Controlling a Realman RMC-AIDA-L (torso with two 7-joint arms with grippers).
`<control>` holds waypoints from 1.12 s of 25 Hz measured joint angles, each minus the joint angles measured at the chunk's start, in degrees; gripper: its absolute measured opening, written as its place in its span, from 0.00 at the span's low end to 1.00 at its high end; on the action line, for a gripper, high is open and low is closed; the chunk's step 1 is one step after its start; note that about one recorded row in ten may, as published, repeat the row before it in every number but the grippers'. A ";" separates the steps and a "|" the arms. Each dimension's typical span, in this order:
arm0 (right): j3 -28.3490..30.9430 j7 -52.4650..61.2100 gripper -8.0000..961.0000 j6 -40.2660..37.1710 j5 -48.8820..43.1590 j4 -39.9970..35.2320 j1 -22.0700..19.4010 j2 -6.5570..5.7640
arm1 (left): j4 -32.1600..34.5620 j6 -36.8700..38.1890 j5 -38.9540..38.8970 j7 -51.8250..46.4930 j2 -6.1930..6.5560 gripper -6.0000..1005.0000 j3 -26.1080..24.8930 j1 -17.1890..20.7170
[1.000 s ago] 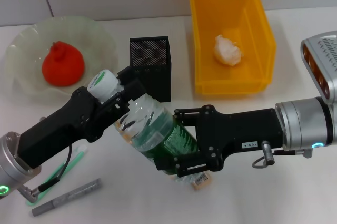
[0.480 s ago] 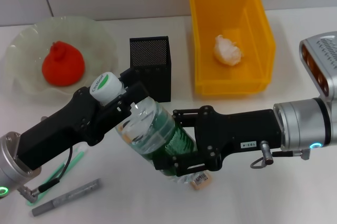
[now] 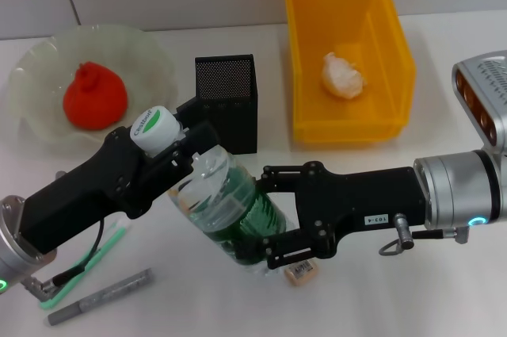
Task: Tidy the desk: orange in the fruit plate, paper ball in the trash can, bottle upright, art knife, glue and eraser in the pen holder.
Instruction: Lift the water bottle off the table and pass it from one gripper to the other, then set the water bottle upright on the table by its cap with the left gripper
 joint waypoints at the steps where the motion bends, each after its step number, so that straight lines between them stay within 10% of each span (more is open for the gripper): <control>1: 0.00 -0.03 0.85 -0.02 0.00 0.00 -0.06 0.00 | 0.22 0.03 -0.02 0.02 0.02 0.43 -0.01 0.06; 28: 11.43 -7.44 0.87 -5.63 -0.76 -0.29 -9.42 -0.78 | 20.40 -0.91 -0.11 0.71 1.15 0.43 -3.05 7.90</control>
